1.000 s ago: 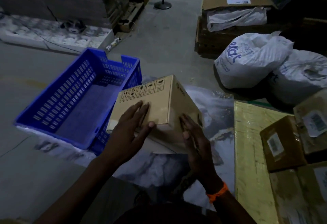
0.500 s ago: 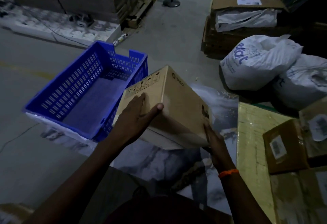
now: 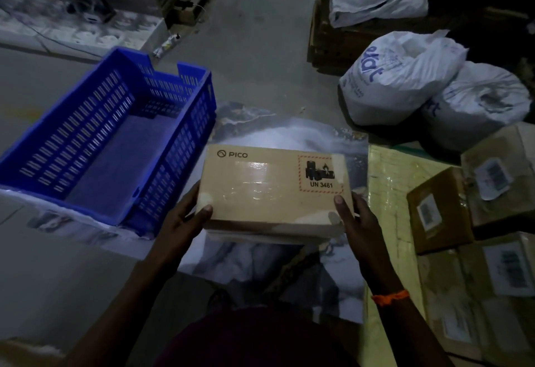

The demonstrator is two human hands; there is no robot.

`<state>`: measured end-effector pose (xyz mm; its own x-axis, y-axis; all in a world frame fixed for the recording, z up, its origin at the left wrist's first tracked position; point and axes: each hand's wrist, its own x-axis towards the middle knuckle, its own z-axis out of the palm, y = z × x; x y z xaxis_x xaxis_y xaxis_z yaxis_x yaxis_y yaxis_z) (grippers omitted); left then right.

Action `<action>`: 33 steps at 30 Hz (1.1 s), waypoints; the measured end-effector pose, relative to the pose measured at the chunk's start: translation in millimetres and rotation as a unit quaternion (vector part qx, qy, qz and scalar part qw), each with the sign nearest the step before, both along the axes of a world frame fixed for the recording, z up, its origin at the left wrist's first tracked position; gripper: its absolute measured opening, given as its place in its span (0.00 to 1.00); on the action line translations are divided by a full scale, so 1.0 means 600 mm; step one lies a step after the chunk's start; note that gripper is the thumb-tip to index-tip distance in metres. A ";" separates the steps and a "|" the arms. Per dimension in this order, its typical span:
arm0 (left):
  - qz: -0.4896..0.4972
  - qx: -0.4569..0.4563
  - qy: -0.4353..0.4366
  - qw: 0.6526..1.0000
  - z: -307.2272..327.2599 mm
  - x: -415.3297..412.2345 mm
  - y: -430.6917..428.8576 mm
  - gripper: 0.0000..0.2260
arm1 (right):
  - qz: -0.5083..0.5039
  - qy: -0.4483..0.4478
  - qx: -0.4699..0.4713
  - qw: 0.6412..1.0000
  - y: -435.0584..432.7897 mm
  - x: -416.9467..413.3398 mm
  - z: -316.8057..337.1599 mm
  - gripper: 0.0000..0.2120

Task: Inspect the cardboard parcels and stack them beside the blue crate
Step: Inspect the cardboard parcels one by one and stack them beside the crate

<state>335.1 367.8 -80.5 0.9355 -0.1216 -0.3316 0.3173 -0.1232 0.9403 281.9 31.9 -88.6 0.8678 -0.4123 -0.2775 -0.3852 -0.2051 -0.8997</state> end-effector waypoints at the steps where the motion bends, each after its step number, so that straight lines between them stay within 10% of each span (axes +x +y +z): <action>1: 0.010 -0.003 0.005 1.000 -0.008 -0.005 0.003 0.23 | 0.000 0.002 0.003 1.000 0.003 -0.004 -0.002 0.25; 18: 0.056 0.052 0.143 0.987 0.065 0.151 -0.071 0.18 | 0.015 0.143 0.122 0.982 -0.050 0.182 0.043 0.28; 33: 0.170 -0.021 0.008 0.985 0.027 0.080 -0.049 0.23 | -0.094 -0.014 0.009 0.995 0.002 0.097 -0.001 0.17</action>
